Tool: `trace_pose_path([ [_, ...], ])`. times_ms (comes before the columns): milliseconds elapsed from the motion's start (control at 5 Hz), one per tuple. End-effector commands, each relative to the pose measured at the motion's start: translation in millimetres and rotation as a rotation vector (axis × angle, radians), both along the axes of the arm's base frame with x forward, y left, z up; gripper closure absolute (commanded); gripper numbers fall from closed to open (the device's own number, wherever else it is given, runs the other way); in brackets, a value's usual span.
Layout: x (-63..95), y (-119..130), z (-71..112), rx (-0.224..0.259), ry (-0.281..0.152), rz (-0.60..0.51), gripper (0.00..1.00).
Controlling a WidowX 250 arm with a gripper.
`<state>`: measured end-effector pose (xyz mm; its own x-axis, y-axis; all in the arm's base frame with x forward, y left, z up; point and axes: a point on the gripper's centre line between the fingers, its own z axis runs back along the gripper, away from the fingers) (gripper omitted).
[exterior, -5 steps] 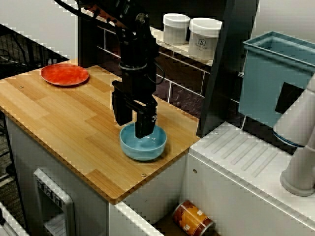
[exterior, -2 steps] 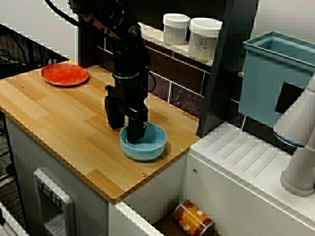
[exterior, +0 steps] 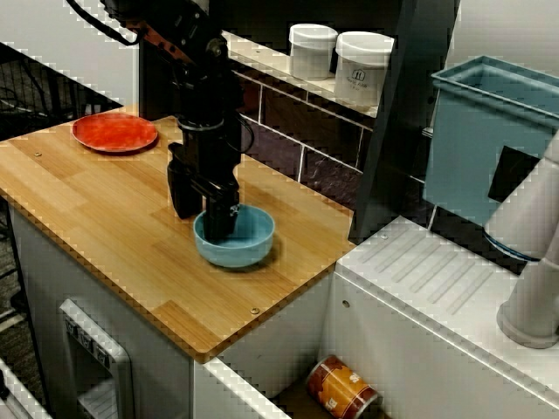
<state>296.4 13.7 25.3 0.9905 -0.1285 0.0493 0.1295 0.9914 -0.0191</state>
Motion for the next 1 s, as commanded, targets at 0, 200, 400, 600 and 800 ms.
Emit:
trace_pose_path([
  [0,6.8,43,15.8,0.006,-0.044,-0.01,0.0],
  [200,8.7,74,20.1,-0.007,-0.054,0.002,0.0],
  [400,6.9,100,19.9,-0.008,-0.073,0.04,0.0],
  [600,2.2,118,16.2,-0.003,-0.086,0.058,0.0],
  [800,-1.3,125,14.1,-0.005,-0.071,0.057,0.0],
])
